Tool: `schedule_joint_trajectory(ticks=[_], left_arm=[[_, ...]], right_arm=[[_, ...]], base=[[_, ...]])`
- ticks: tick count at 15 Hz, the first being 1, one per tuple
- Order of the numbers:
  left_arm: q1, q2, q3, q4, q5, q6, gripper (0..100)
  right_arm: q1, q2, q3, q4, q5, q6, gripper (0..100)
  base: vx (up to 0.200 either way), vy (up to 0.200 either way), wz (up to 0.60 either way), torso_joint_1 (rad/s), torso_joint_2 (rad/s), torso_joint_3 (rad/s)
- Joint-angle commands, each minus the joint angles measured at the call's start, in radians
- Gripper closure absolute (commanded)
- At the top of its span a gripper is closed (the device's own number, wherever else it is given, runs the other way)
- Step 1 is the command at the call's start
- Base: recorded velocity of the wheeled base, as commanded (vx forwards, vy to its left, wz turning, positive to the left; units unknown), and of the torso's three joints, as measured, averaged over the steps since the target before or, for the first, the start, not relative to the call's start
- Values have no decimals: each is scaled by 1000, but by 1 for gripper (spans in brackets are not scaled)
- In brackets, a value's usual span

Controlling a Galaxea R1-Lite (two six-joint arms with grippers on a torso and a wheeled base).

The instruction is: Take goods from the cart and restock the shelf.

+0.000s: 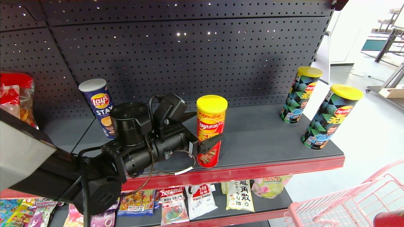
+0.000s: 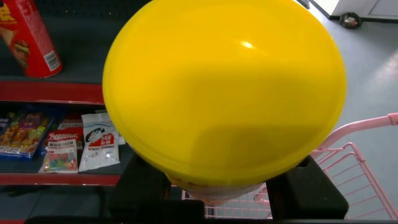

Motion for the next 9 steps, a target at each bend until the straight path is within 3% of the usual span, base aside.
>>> schedule_joint_trajectory(ticks=[1,6,9], left_arm=[[0,-23,32,-1,0,0,0],[11,-133,156,0,17,0,0],[67,-240,257,3,59,2,0]], right_arm=[[0,0,0,0,0,0,100],[0,2,3,0,2,0,100],[2,2,21,-1,8,-2,100]], base=[[0,0,0,0,0,0],[0,0,0,0,0,0],[0,0,0,0,0,0]])
